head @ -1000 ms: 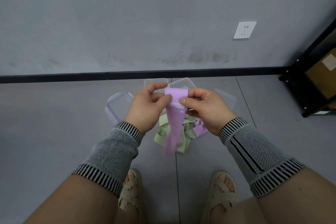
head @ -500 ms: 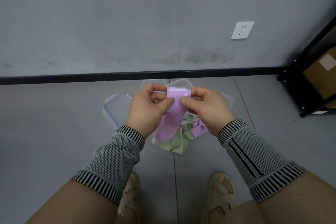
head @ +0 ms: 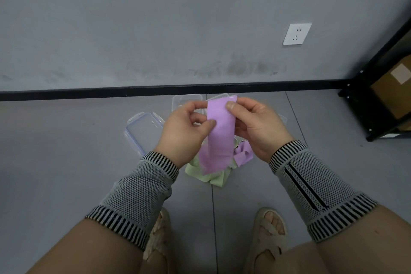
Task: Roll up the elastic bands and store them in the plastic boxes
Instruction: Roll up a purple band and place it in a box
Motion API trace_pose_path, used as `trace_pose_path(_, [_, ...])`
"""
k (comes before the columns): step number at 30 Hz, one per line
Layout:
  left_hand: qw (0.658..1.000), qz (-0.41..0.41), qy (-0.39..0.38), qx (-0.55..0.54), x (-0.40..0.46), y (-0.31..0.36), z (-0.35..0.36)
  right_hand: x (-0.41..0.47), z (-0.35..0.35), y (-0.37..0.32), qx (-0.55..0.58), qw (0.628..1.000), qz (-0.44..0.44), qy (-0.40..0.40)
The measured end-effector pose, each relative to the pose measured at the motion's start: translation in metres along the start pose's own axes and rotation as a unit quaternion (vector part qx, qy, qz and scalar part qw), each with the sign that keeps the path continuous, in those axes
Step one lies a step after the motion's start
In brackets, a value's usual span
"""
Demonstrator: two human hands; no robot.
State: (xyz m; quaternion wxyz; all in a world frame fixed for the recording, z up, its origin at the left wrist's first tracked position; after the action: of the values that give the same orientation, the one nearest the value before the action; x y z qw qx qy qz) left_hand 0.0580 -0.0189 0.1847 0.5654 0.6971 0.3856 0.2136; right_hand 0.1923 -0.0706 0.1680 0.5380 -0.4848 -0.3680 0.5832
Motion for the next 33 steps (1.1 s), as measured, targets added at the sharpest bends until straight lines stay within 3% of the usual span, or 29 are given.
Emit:
trace_pose_path(3, [0.999,0.002,0.031,-0.043,-0.002,-0.001,-0.009,0.001,0.007,0.008,-0.061,0.997,0.039,-0.040])
trace_pose_path(7, [0.997,0.012,0.043,-0.060,-0.003,-0.002,-0.016,0.002,0.003,0.007,-0.044,0.998,0.040,-0.015])
trace_pose_path(13, [0.998,0.013,-0.056,-0.010,-0.002,0.000,0.010,0.003,-0.012,0.008,-0.003,0.998,0.031,0.046])
trace_pose_path(20, [0.998,0.061,0.005,-0.031,-0.004,0.011,-0.005,0.001,-0.004,0.003,-0.017,1.000,0.015,0.004])
trace_pose_path(26, [0.996,0.068,-0.040,-0.049,-0.004,0.013,0.007,0.002,-0.009,-0.002,0.009,0.999,-0.012,0.028])
trace_pose_path(33, [0.996,0.068,0.030,-0.044,-0.005,0.016,-0.012,-0.002,0.000,-0.013,-0.083,0.995,-0.046,0.011])
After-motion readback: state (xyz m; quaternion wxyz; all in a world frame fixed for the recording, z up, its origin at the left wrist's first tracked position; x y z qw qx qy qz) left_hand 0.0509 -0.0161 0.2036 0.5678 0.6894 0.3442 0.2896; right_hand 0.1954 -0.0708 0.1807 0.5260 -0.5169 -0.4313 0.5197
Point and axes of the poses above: each hand's wrist, its own x-axis towards the middle knuckle, its own z-axis out of the palm, y = z × x, the point moved 10 cm from there along x, towards the middle knuckle, and after that the axes turned 15 degrees about -y, right-handed, at the moved point
